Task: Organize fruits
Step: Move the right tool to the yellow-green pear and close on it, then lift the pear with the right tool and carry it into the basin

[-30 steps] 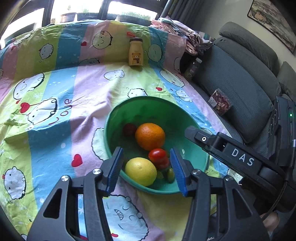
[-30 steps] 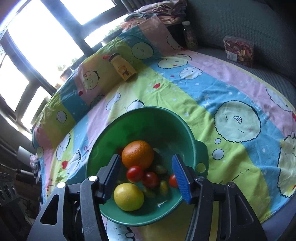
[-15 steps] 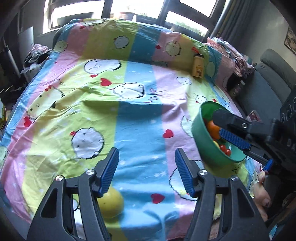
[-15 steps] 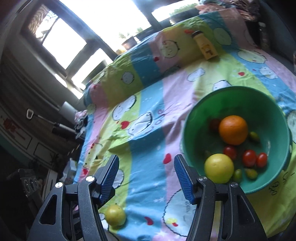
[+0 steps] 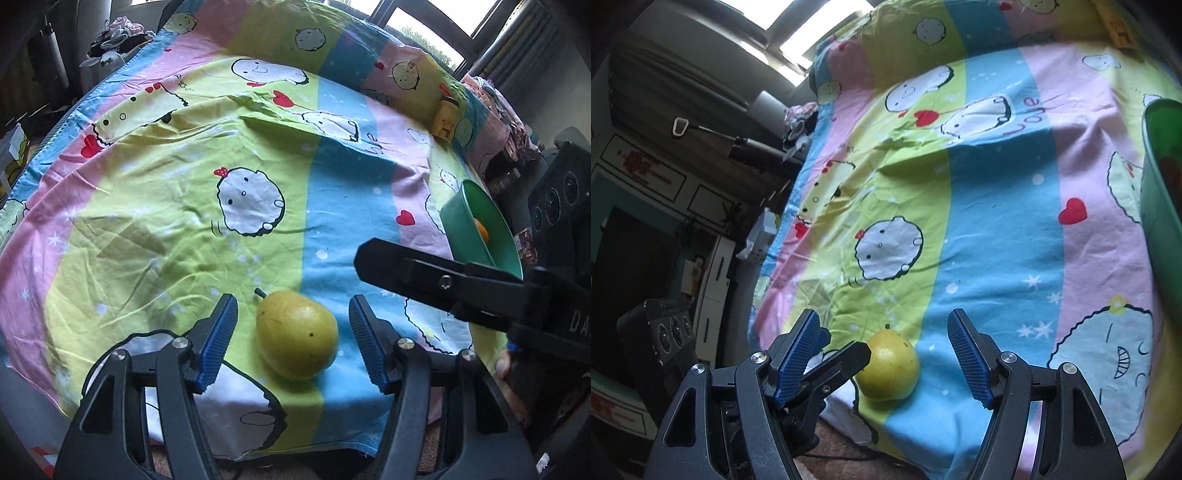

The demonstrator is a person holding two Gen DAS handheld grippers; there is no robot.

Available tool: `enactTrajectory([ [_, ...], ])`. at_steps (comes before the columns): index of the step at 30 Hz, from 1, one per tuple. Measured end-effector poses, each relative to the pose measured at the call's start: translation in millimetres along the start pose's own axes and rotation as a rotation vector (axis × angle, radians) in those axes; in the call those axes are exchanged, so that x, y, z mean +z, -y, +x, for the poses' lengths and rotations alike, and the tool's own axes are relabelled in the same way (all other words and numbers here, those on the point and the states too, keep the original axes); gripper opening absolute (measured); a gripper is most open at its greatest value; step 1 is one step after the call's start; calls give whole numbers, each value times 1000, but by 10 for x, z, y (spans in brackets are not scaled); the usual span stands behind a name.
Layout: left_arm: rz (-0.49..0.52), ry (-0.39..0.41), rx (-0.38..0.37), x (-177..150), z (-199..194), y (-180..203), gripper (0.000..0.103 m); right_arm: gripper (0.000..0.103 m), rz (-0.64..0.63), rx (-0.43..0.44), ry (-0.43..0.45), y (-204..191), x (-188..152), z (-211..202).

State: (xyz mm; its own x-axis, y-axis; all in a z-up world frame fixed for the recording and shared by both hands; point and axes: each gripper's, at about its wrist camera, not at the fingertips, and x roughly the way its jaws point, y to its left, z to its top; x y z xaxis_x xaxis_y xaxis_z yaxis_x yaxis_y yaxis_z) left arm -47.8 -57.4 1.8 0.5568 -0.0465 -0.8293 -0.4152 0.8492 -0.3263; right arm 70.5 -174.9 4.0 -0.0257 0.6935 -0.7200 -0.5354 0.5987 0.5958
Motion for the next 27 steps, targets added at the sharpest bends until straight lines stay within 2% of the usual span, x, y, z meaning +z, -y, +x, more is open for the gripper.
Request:
enactTrajectory([
  [4, 4, -44, -27, -79, 63, -10, 62, 72, -6, 27, -55, -36, -71, 123],
  [13, -26, -93, -48, -163, 182, -60, 60, 72, -16, 15, -143, -31, -153, 361],
  [18, -41, -112, -60, -186, 253, -59, 55, 72, -7, 11, -171, -2, -173, 456],
  [22, -45, -101, -71, -179, 260, -79, 56, 72, -17, 16, -176, -4, -184, 477],
  [24, -46, -96, -76, -179, 259, -88, 56, 70, -16, 39, -191, 1, -185, 516],
  [27, -38, -88, -60, -175, 254, -62, 56, 61, -22, -7, -190, -6, -190, 573],
])
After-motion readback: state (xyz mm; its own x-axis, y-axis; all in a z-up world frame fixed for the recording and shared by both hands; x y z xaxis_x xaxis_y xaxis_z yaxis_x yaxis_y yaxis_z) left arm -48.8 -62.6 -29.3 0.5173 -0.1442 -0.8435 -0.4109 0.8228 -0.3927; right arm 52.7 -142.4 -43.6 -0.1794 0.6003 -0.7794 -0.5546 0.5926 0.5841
